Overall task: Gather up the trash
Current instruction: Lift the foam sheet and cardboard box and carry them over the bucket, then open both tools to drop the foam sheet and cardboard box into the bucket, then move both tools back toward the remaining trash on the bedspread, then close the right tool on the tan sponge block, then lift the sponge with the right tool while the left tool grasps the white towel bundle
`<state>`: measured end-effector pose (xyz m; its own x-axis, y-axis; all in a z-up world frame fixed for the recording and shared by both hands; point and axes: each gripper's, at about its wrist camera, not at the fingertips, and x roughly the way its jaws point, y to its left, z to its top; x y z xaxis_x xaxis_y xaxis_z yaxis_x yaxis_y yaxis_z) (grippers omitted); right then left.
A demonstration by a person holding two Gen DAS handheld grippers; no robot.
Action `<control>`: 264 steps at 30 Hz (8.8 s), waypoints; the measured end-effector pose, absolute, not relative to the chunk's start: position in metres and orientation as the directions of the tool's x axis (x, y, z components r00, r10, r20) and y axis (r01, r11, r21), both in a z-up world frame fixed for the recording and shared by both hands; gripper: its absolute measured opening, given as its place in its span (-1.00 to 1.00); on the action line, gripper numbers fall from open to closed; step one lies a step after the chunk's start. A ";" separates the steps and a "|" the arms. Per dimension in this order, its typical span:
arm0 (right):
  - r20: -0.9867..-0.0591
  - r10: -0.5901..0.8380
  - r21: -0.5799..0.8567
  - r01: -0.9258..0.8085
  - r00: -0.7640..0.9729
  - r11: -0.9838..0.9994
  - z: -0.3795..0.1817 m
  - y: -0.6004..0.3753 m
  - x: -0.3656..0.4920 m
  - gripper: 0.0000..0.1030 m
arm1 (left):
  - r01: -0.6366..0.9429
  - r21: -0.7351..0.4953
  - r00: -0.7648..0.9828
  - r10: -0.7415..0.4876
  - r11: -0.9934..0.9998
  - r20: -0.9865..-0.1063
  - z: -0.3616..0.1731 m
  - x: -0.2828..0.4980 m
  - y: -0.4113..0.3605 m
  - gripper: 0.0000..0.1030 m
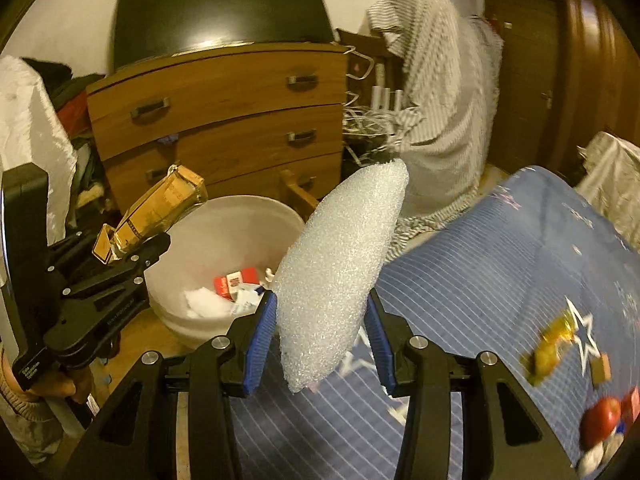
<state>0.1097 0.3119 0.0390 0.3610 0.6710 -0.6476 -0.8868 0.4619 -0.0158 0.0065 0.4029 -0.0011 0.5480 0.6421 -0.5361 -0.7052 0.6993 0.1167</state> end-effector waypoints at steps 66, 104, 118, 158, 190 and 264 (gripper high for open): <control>-0.739 0.592 -0.145 -0.935 0.320 0.324 0.014 0.489 0.141 0.42 | -0.741 0.082 0.471 0.603 0.667 -0.644 -0.037 0.042 0.523 0.24; -0.400 0.593 -0.100 -0.677 0.698 0.729 0.000 0.241 0.148 0.46 | -0.682 -0.038 0.612 0.541 0.730 -0.576 -0.044 0.056 0.356 0.59; -0.519 0.402 -0.038 -0.490 0.754 0.871 -0.037 0.037 0.225 0.47 | -0.415 -0.018 0.711 0.312 0.910 -0.630 -0.067 0.122 0.222 0.68; -0.827 0.338 0.009 -0.591 0.449 0.807 -0.050 -0.049 0.474 -0.52 | -0.122 -0.149 0.647 -0.035 0.981 -0.762 -0.126 0.203 0.144 0.88; -0.550 0.361 -0.016 -0.442 0.753 0.897 0.062 -0.175 0.257 -0.35 | -0.119 -0.165 0.651 -0.049 0.979 -0.757 -0.126 0.204 0.149 0.88; -0.650 0.246 0.200 -0.150 0.719 0.968 -0.120 -0.267 0.120 0.27 | -0.171 0.055 0.699 0.160 0.984 -0.697 -0.115 0.129 0.150 0.02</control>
